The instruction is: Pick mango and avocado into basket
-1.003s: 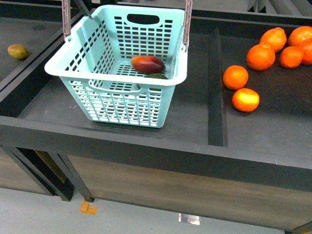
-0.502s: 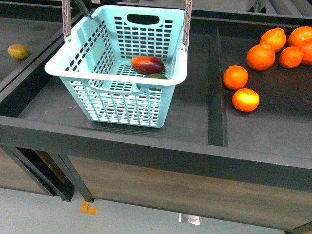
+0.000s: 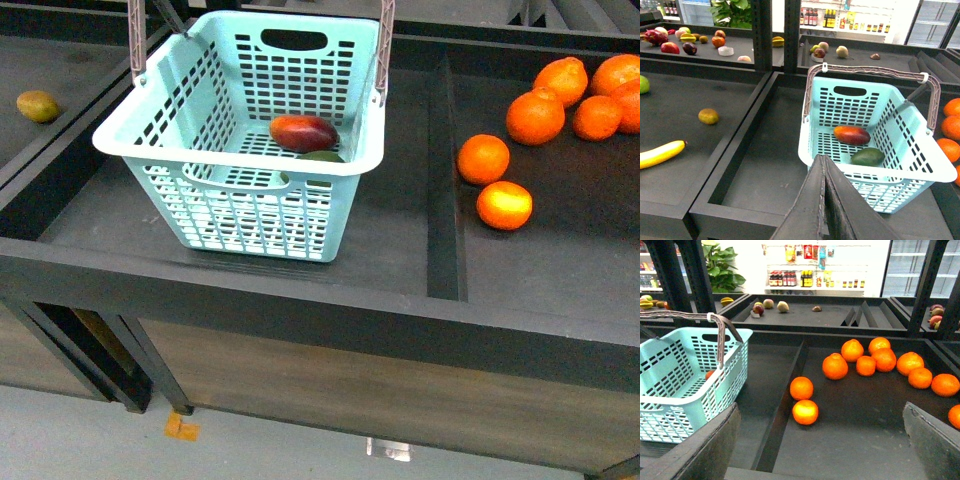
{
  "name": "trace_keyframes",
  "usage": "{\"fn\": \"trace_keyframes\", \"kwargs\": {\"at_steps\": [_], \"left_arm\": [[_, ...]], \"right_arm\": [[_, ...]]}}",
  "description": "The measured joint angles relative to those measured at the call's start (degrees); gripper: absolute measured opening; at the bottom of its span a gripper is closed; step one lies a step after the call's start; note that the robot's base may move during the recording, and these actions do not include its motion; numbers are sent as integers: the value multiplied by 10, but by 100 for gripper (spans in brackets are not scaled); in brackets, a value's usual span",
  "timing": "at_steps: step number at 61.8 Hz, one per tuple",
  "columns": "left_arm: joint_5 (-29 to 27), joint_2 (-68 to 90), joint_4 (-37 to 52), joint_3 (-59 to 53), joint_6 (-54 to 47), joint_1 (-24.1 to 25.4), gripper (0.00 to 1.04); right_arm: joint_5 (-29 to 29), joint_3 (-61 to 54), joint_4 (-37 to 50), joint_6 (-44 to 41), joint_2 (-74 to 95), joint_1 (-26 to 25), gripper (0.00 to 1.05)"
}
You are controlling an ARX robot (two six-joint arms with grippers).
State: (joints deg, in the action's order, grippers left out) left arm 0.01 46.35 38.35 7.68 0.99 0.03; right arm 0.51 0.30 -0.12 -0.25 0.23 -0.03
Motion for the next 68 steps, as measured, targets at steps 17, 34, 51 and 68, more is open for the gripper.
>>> {"fn": "trace_keyframes", "kwargs": {"at_steps": [17,34,51,68], "left_arm": [[0,-130,-82,-49,-2,0,3],[0,-216,-135,-66,-5,0,3],[0,-305,-223,-66,-5,0,3],[0,-363,-281,-66,-5,0,3]], "right_arm": [[0,0,0,0,0,0,97],[0,0,0,0,0,0,97],[0,0,0,0,0,0,97],[0,0,0,0,0,0,97]]}}
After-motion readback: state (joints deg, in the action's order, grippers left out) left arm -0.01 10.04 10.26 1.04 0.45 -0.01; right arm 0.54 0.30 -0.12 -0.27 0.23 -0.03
